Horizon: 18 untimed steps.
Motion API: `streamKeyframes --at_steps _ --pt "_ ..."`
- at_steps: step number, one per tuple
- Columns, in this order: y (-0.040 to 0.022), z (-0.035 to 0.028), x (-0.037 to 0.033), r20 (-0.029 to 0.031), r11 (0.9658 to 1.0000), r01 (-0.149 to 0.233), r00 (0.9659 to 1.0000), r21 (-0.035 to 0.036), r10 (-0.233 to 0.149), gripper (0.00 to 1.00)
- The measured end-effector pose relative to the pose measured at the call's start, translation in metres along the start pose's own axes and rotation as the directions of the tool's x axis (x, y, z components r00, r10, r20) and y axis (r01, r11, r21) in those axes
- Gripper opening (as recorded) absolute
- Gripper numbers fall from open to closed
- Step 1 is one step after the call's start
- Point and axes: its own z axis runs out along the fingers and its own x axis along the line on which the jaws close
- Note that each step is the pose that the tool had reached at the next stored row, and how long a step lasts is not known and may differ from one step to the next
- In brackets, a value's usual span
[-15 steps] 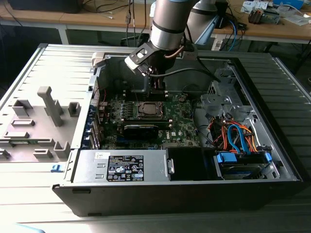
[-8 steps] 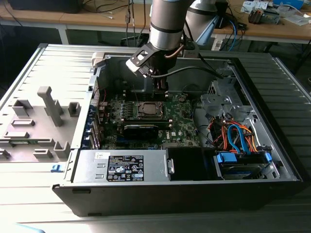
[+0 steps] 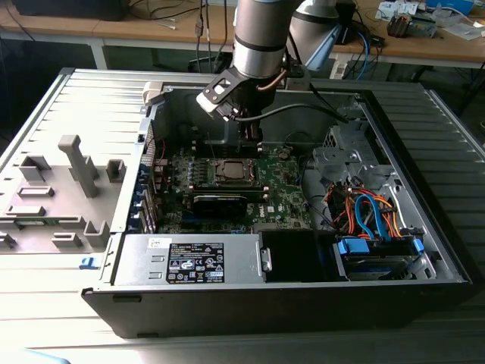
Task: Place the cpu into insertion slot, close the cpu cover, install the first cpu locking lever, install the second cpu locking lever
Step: 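Install the first cpu locking lever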
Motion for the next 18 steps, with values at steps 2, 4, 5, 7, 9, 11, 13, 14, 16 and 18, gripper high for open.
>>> streamKeyframes --at_steps 2,4,5,7,9,11,13,14,16,18 --pt "0.0 -0.0001 0.0 0.0006 0.9999 0.016 0.9999 0.0004 -0.016 0.11" --pt "0.0 0.0 0.0 0.0018 0.998 0.063 0.998 0.0012 -0.063 0.11" --pt "0.0 0.0 0.0 0.0024 0.9965 0.084 0.9965 0.0016 -0.084 0.11" --pt "0.0 0.0 0.0 0.0028 0.9947 0.103 0.9947 0.002 -0.103 0.11" --pt "0.0 0.0 0.0 0.0033 0.9929 0.119 0.9929 0.0024 -0.119 0.11" --pt "0.0 0.0 0.0 0.0035 0.992 0.126 0.992 0.0025 -0.126 0.11" --pt "0.0 0.0 -0.0001 0.0036 0.9911 0.133 0.9911 0.0026 -0.133 0.11" --pt "0.0 0.0 -0.0001 0.0038 0.99 0.141 0.99 0.0028 -0.141 0.11" --pt "0.0 0.0 -0.0001 0.004 0.9891 0.148 0.989 0.003 -0.148 0.11" --pt "0.0 0.0 -0.0001 0.0043 0.9872 0.159 0.9872 0.0032 -0.159 0.11"
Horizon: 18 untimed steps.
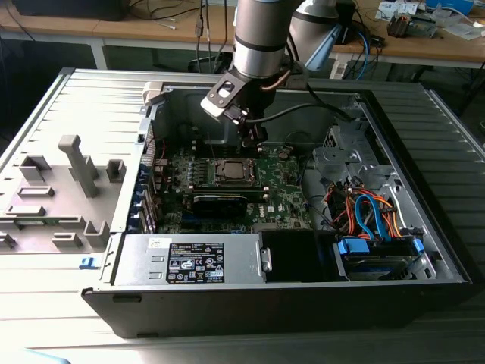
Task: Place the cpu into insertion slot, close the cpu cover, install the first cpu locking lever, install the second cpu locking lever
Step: 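Install the first cpu locking lever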
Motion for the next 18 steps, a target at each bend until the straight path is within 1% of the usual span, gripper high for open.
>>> streamKeyframes --at_steps 8,12,18 --pt "0.0 0.0 0.0 0.0005 0.9999 0.017 0.9999 0.0004 -0.017 0.11" --pt "0.0 0.0 -0.0001 0.0012 0.9991 0.041 0.9991 0.0007 -0.041 0.11" --pt "-0.0001 0.0 -0.0003 0.0017 0.9979 0.064 0.9979 0.0011 -0.064 0.11"
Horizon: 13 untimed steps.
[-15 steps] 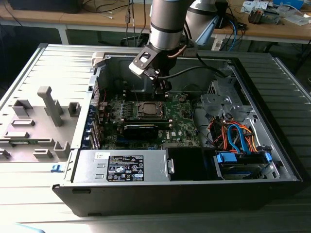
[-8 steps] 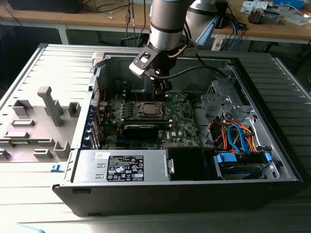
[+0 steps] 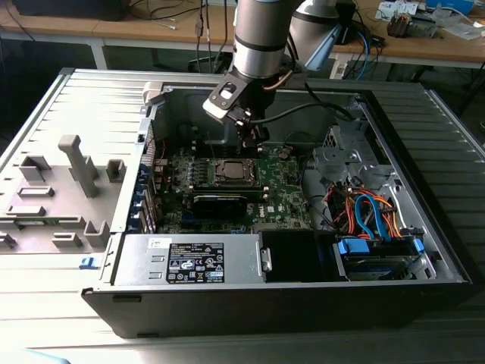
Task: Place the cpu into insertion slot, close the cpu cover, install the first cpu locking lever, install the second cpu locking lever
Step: 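Install the first cpu locking lever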
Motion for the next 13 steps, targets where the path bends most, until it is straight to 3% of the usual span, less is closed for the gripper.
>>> streamKeyframes --at_steps 13 --pt "-0.0001 0.0 -0.0002 0.0018 0.9979 0.064 0.9979 0.0012 -0.064 0.11"
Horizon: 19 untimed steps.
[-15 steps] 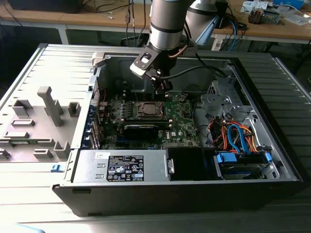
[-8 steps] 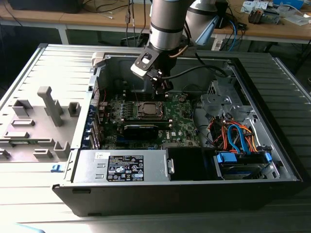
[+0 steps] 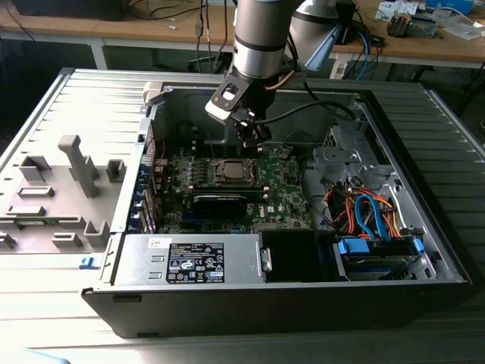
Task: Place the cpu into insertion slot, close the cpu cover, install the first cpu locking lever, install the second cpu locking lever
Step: 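Install the first cpu locking lever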
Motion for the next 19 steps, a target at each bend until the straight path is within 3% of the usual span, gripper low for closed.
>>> streamKeyframes --at_steps 19 --pt "0.0 0.0 0.0 0.002 0.9973 0.073 0.9973 0.0014 -0.073 0.11"
